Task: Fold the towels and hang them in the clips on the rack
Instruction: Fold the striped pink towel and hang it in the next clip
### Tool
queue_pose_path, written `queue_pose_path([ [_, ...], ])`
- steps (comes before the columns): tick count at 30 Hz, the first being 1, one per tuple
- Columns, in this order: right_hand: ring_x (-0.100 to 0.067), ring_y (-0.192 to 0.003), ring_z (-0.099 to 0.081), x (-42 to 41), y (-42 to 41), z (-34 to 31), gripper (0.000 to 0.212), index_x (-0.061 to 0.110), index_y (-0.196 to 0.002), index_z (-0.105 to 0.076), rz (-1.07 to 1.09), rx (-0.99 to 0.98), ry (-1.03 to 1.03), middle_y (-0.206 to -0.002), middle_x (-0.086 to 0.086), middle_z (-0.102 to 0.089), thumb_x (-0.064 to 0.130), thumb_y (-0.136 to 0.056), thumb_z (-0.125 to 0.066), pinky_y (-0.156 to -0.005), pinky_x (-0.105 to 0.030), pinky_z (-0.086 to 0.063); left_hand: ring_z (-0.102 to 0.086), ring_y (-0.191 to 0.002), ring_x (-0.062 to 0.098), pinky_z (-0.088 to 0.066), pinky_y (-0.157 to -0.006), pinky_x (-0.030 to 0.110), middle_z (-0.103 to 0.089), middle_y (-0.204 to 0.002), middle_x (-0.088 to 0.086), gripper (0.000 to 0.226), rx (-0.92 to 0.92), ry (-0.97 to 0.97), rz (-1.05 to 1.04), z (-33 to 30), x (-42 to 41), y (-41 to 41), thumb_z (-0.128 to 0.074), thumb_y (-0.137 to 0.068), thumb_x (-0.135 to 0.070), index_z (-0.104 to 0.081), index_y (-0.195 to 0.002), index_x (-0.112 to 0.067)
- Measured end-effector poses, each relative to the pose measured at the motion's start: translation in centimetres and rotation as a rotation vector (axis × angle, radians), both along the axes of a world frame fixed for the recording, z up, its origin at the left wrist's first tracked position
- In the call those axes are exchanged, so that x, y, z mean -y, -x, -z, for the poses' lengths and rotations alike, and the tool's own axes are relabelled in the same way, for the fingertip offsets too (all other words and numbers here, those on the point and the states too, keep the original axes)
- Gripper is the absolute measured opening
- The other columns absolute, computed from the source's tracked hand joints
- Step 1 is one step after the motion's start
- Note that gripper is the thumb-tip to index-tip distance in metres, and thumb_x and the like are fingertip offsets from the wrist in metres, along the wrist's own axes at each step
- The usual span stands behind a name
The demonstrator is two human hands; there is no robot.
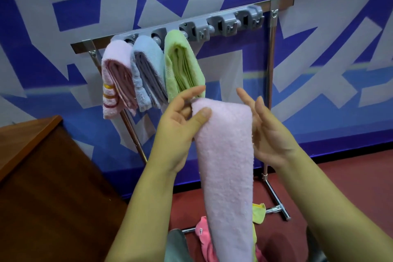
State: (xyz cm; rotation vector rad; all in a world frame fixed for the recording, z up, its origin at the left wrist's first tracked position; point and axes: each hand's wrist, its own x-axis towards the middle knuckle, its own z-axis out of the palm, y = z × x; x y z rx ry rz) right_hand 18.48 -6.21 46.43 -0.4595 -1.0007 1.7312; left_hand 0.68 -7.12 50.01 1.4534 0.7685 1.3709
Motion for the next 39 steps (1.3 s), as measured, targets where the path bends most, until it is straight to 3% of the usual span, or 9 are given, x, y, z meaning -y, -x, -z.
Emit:
queue_pose_path([
  [2, -0.006, -0.062, -0.059, 1.1, -0.3, -0.7, 0.068, 0.058, -0.124, -0.044, 0.029, 0.085, -0.118, -0.071, 0.006, -0.066, 0.066, -0.060, -0.067, -0.062, -0.023, -0.052, -0.065, -0.075, 0.006, -0.053, -0.061, 0.020, -0.071, -0.079, -0.006, 0.032, 0.010, 0.052, 0.022, -0.5, -0.1, -0.2, -0.061, -0.082, -0.006, -0.061, -0.109, -0.023],
  [5, 0.002, -0.048, -0.053, 2.4, -0.5, -2.0, 0.057, 0.050, -0.131, -0.033, 0.134, 0.213, -0.275, -0.051, 0.014, -0.058, 0.034, -0.082, -0.055, -0.054, -0.016, -0.049, -0.066, -0.075, 0.006, -0.054, -0.064, 0.019, -0.072, -0.077, -0.007, 0.036, -0.031, 0.101, 0.035, -0.6, 0.0, -0.1, -0.057, -0.086, 0.000, -0.058, -0.118, -0.017],
  [9, -0.008, -0.093, -0.067, 2.2, 0.2, -2.6, 0.040, 0.032, -0.114, -0.063, 0.230, 0.308, -0.369, -0.097, 0.008, -0.073, 0.005, -0.084, -0.058, -0.078, -0.024, -0.056, -0.068, -0.080, 0.009, -0.054, -0.062, 0.020, -0.074, -0.084, -0.004, 0.039, -0.033, 0.097, -0.014, -0.6, 0.3, 0.1, -0.057, -0.085, 0.003, -0.057, -0.119, -0.017],
  [11, -0.011, -0.097, -0.067, 1.9, 0.8, -2.6, 0.035, 0.028, -0.103, -0.070, 0.288, 0.321, -0.376, -0.100, 0.005, -0.073, 0.001, -0.086, -0.058, -0.082, -0.025, -0.055, -0.068, -0.081, 0.008, -0.054, -0.062, 0.021, -0.074, -0.086, -0.005, 0.040, -0.025, 0.079, -0.039, -0.7, 0.3, 0.3, -0.058, -0.085, 0.000, -0.056, -0.120, -0.019],
  [15, -0.014, -0.102, -0.063, 1.3, 1.5, -3.4, 0.036, 0.028, -0.109, -0.068, 0.272, 0.297, -0.427, -0.106, 0.005, -0.069, 0.000, -0.087, -0.058, -0.088, -0.031, -0.052, -0.068, -0.086, 0.010, -0.055, -0.070, 0.024, -0.073, -0.091, -0.004, 0.051, -0.011, 0.049, -0.058, -0.9, 0.6, 0.6, -0.063, -0.075, -0.020, -0.051, -0.124, -0.026],
  [20, -0.011, -0.099, -0.062, 0.6, 1.0, -4.7, 0.043, 0.029, -0.115, -0.062, 0.238, 0.230, -0.449, -0.105, 0.009, -0.065, -0.002, -0.085, -0.058, -0.085, -0.027, -0.053, -0.068, -0.092, 0.020, -0.057, -0.079, 0.033, -0.074, -0.095, 0.006, 0.059, 0.012, 0.006, -0.035, -1.1, 0.4, 0.4, -0.065, -0.070, -0.010, -0.048, -0.124, -0.029],
  [27, -0.013, -0.102, -0.064, 0.5, -0.4, -5.0, 0.058, 0.035, -0.127, -0.050, 0.141, 0.337, -0.463, -0.113, 0.008, -0.063, -0.007, -0.087, -0.054, -0.082, -0.029, -0.055, -0.067, -0.085, 0.009, -0.055, -0.068, 0.023, -0.074, -0.088, -0.004, 0.045, 0.077, -0.059, -0.052, -1.9, -0.4, -0.9, -0.065, -0.070, -0.007, -0.058, -0.110, -0.027],
  [35, -0.010, -0.094, -0.067, 0.5, 0.1, -5.0, 0.042, 0.035, -0.111, -0.063, 0.442, 0.585, -0.521, -0.102, 0.007, -0.069, 0.004, -0.083, -0.068, -0.084, -0.027, -0.056, -0.067, -0.088, 0.006, -0.052, -0.072, 0.017, -0.072, -0.092, -0.005, 0.036, 0.072, -0.112, -0.189, -1.2, -0.2, -0.7, -0.063, -0.080, 0.004, -0.064, -0.102, -0.024],
  [39, -0.010, -0.083, -0.066, 0.8, 0.3, -5.2, 0.031, 0.035, -0.101, -0.068, 0.581, 0.632, -0.577, -0.090, 0.006, -0.071, 0.010, -0.082, -0.070, -0.077, -0.030, -0.057, -0.064, -0.105, 0.014, -0.052, -0.083, 0.024, -0.067, -0.112, 0.005, 0.034, 0.036, -0.184, -0.257, -1.3, -0.2, -0.4, -0.067, -0.080, -0.002, -0.066, -0.102, -0.027],
])
